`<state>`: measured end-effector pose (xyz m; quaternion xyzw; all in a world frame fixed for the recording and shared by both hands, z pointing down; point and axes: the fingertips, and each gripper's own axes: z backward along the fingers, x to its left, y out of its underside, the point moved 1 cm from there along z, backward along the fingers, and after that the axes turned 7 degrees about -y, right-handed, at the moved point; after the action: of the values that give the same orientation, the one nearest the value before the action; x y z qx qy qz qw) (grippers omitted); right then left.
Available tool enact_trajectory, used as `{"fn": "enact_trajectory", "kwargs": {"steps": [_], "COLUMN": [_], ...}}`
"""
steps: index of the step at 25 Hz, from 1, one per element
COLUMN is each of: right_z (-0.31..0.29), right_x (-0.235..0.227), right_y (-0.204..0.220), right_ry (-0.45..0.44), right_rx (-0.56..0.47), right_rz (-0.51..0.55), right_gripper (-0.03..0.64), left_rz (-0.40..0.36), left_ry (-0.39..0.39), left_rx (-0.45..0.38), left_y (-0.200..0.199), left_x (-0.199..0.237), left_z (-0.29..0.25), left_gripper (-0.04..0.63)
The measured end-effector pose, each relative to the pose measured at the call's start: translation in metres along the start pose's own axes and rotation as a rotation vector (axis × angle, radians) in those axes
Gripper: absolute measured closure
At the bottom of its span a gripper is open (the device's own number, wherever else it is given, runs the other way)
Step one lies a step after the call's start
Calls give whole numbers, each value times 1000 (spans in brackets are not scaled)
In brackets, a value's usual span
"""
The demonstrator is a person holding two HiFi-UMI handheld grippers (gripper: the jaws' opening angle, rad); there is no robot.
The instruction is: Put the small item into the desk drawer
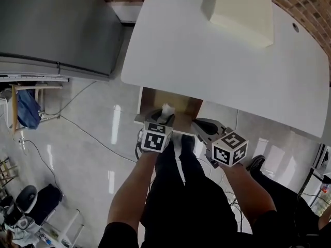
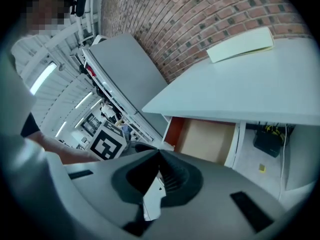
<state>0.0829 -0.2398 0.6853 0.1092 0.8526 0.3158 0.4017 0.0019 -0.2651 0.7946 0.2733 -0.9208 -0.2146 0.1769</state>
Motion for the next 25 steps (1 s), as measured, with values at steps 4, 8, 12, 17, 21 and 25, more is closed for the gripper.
{"fn": "enact_trajectory", "kwargs": {"steps": [4,8,12,17,21,25], "right_z": [-1,3,10,17,20,22], "right_x": [-9,-12,-18,-28,-33,-39], "right_y": [12,25,40,51,57,63], "right_ry": [29,43,60,77,84,92], "right_rx": [3,11,25,29,24,19], "right_rz": [-6,-18,-31,-45,-53,-66], "right_gripper": [606,606,606,606,606,606], "left_rz": [-59,-144,-223,-329,-355,-419], "left_ry": [12,28,38,65,94,97], "left_rx": [60,129,178,260,300,346], "left_y": [16,27,33,42,56,62], "left_x": [-6,-10,-12,-16,-16,-12], "left_z": [-26,-47,-67,-87,-102,-114], "left_gripper": [408,408,408,407,407,407]}}
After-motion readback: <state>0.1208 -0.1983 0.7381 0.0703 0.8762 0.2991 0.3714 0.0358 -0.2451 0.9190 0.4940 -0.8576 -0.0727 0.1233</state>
